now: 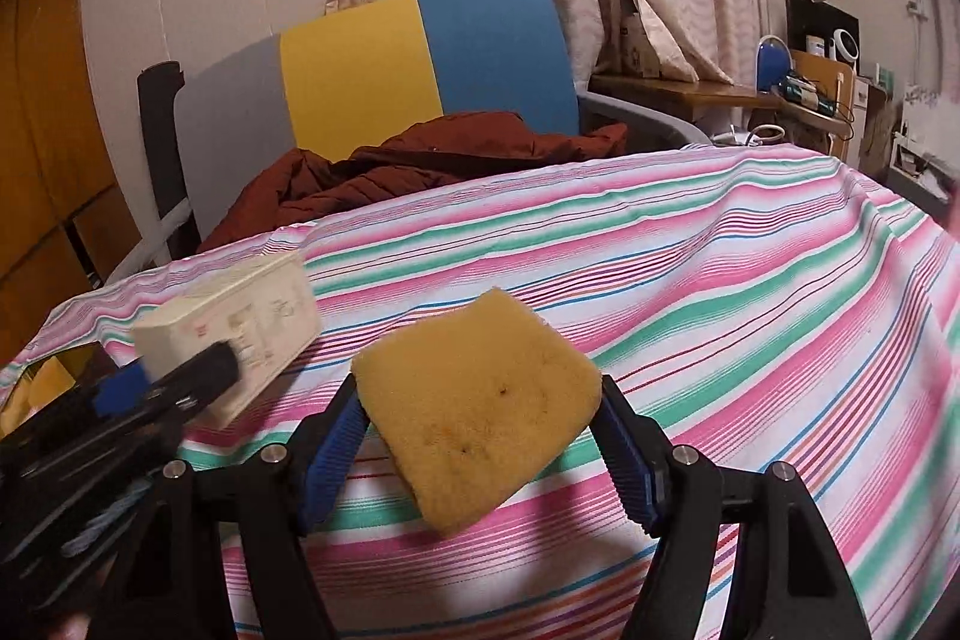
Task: Organize objects
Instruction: 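Carry the cream box and yellow sponge into the gold tray and release both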
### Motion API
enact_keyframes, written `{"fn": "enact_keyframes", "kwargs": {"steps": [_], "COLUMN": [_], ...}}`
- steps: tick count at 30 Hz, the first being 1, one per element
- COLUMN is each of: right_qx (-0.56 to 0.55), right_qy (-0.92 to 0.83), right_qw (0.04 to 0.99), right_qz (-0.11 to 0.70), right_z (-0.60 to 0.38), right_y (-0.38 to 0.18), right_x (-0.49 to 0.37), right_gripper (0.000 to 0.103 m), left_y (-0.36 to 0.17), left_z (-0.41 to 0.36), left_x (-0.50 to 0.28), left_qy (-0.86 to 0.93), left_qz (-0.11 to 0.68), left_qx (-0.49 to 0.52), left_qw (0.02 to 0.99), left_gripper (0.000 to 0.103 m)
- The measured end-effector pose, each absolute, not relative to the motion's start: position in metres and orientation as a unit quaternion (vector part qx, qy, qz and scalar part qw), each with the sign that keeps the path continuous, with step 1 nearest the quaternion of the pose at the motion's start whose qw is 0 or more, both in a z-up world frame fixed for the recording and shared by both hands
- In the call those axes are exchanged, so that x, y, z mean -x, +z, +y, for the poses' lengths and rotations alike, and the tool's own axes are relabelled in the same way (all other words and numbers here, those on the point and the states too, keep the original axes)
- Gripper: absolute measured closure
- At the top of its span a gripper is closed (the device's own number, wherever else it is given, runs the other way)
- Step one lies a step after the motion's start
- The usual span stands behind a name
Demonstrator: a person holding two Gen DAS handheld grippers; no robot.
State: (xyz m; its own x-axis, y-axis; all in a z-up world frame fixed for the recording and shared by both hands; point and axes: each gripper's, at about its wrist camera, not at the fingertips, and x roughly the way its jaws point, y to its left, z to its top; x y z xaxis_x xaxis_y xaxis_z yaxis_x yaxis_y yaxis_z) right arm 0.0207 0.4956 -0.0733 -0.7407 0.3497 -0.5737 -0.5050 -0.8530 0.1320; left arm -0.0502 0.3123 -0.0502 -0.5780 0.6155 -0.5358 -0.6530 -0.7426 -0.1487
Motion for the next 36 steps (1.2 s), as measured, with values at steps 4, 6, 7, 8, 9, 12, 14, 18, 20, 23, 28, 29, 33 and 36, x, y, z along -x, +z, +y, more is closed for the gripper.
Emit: {"fn": "enact_keyframes", "kwargs": {"steps": [4, 6, 7, 8, 9, 12, 14, 18, 20, 23, 28, 29, 33, 36], "right_qx": [0.275, 0.276, 0.279, 0.281, 0.283, 0.291, 0.300, 0.300, 0.297, 0.295, 0.310, 0.312, 0.321, 0.334], "right_qy": [0.923, 0.924, 0.925, 0.925, 0.925, 0.926, 0.926, 0.936, 0.943, 0.948, 0.950, 0.950, 0.946, 0.941], "right_qw": [0.232, 0.230, 0.226, 0.223, 0.216, 0.182, 0.155, 0.099, 0.065, 0.024, -0.012, -0.017, -0.029, -0.031], "right_qz": [0.135, 0.130, 0.128, 0.128, 0.130, 0.155, 0.167, 0.156, 0.138, 0.116, 0.037, 0.025, -0.023, -0.042], "right_z": [0.490, 0.484, 0.481, 0.478, 0.474, 0.459, 0.444, 0.408, 0.387, 0.360, 0.308, 0.302, 0.276, 0.264], "right_y": [-0.073, -0.072, -0.072, -0.071, -0.070, -0.070, -0.070, -0.059, -0.046, -0.031, -0.017, -0.016, -0.015, -0.020], "right_x": [-0.025, -0.028, -0.029, -0.030, -0.032, -0.037, -0.036, -0.025, -0.011, 0.011, 0.056, 0.061, 0.088, 0.107], "right_gripper": [0.029, 0.029, 0.029, 0.029, 0.029, 0.029, 0.029, 0.029, 0.029, 0.028, 0.028, 0.028, 0.026, 0.024], "left_y": [-0.037, -0.032, -0.029, -0.027, -0.023, -0.013, -0.005, 0.006, 0.008, 0.008, -0.003, -0.007, -0.021, -0.032], "left_z": [0.285, 0.270, 0.261, 0.251, 0.241, 0.205, 0.182, 0.139, 0.121, 0.093, 0.063, 0.058, 0.043, 0.041], "left_x": [0.029, 0.020, 0.016, 0.013, 0.011, 0.012, 0.017, 0.034, 0.043, 0.061, 0.091, 0.097, 0.116, 0.126], "left_qy": [0.886, 0.885, 0.885, 0.886, 0.887, 0.894, 0.900, 0.914, 0.919, 0.923, 0.919, 0.917, 0.911, 0.902], "left_qz": [0.020, 0.009, 0.002, -0.005, -0.012, -0.036, -0.047, -0.059, -0.062, -0.074, -0.081, -0.085, -0.094, -0.096], "left_qx": [0.276, 0.272, 0.271, 0.271, 0.269, 0.269, 0.266, 0.262, 0.263, 0.273, 0.310, 0.319, 0.346, 0.367], "left_qw": [0.373, 0.378, 0.378, 0.378, 0.374, 0.357, 0.341, 0.304, 0.287, 0.260, 0.231, 0.224, 0.204, 0.206], "left_gripper": [0.052, 0.052, 0.052, 0.052, 0.052, 0.052, 0.052, 0.052, 0.052, 0.052, 0.052, 0.052, 0.052, 0.051]}}
